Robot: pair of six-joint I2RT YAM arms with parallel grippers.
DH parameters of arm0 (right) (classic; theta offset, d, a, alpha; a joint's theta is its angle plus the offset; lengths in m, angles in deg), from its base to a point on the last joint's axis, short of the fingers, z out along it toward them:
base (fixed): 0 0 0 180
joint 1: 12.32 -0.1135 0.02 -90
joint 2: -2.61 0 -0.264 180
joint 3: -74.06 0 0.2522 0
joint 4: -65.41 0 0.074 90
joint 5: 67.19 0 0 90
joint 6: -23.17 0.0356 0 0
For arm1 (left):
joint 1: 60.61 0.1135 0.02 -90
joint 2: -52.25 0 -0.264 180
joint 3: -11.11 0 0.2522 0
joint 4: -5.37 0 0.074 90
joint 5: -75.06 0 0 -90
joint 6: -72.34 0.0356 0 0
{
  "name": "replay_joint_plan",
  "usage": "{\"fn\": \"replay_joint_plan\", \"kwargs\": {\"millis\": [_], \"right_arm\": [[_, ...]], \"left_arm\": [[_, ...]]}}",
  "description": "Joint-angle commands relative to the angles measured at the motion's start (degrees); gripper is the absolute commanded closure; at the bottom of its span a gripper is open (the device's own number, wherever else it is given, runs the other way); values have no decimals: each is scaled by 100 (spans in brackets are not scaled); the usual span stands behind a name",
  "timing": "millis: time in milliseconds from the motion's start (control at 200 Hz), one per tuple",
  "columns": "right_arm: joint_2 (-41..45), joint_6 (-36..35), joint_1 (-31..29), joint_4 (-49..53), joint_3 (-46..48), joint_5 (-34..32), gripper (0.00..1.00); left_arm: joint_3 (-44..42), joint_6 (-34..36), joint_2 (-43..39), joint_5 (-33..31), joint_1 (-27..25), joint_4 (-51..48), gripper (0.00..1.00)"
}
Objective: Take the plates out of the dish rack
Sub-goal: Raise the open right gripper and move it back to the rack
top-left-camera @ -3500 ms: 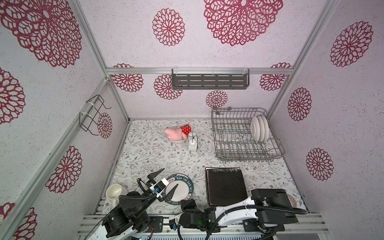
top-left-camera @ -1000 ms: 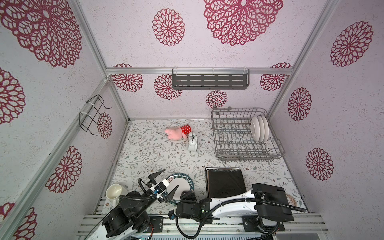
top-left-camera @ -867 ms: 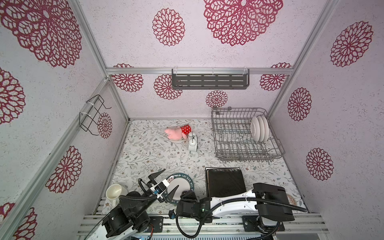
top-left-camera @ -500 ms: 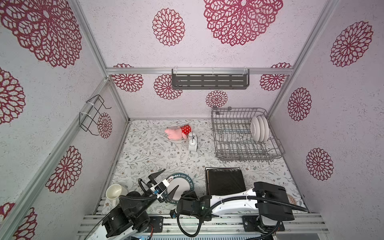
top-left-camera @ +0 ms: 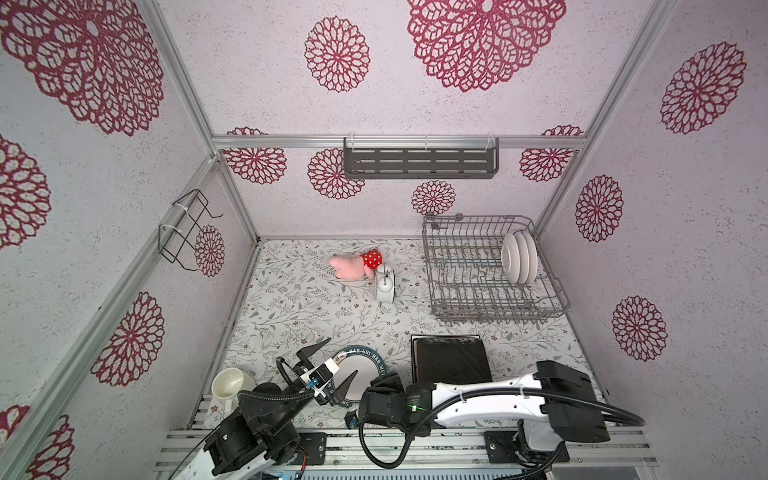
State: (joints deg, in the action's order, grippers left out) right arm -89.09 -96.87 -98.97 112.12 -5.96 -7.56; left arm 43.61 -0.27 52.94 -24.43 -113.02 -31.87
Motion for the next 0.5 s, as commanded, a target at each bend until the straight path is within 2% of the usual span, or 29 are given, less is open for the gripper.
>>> {"fn": "replay_joint_plan", "kwargs": {"millis": [0, 95, 130, 165, 235, 375, 455, 495], "right_arm": [[977, 1253, 239, 1122, -431, -616, 3], [1604, 1969, 796, 1241, -454, -1876, 1], [1791, 2317, 1211, 1402, -572, -2061, 1], [1903, 2765, 1902, 1636, -783, -2013, 1], [2117, 3191, 3190, 1672, -1051, -1352, 1], [2702, 2908, 5363, 426, -618, 630, 1], [2765, 3092, 6450, -225, -361, 1322, 1], [2646, 3158, 6881, -201, -426, 1675, 1]], "left_arm": [[-68, 85, -60, -7, -77, 37, 3], [-64, 88, -60, -22, -77, 41, 2], [-66, 77, -60, -11, -77, 46, 3], [-72, 68, -58, -8, -77, 46, 3], [-64, 70, -60, -8, -75, 30, 3], [-70, 66, -60, -35, -72, 37, 3], [-65, 67, -60, -60, -65, 37, 3], [-76, 71, -60, -78, -44, 45, 3]]}}
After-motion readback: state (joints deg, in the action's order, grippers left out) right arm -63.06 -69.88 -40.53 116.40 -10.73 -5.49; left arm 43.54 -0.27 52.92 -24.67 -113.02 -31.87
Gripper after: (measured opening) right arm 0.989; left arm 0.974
